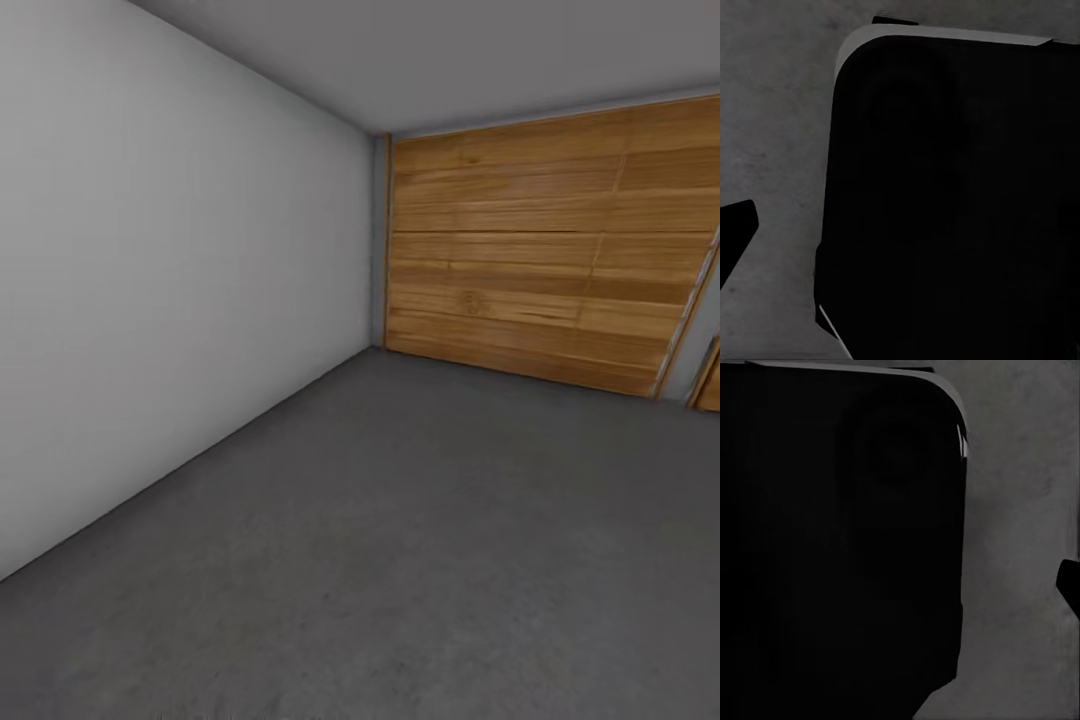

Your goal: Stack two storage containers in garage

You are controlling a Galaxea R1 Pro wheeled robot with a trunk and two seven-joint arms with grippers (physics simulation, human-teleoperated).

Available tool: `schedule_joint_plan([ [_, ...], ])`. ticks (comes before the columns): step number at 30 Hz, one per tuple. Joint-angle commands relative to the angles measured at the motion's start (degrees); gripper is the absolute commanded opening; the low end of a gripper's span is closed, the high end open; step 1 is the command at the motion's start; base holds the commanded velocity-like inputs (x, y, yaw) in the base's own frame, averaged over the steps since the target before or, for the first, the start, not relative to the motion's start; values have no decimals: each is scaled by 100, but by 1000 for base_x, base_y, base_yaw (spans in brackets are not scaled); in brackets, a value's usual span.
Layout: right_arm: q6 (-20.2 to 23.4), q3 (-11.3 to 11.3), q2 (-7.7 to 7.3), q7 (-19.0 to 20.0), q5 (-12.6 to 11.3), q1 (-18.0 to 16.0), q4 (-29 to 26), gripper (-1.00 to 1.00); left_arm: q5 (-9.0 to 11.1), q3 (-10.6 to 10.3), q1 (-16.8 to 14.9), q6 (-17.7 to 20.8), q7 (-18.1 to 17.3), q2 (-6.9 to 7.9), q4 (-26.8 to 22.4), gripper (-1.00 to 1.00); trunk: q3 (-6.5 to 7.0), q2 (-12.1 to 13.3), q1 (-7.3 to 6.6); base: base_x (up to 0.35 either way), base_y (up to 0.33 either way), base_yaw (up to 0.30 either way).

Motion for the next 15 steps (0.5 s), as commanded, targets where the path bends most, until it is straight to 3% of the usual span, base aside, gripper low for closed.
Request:
schedule_joint_plan([
  [1, -33, 0, -4, -1, -5, -2, 10, 100, 43, 2, 1, -10, 2, 0, -4, 100, -3, -2, 0, 0, 0, 300],
  [15, -31, 16, -22, -1, 21, -2, 10, 100, 43, 1, 1, -13, 7, 9, -2, 100, -3, -2, 0, 0, 0, 300],
])
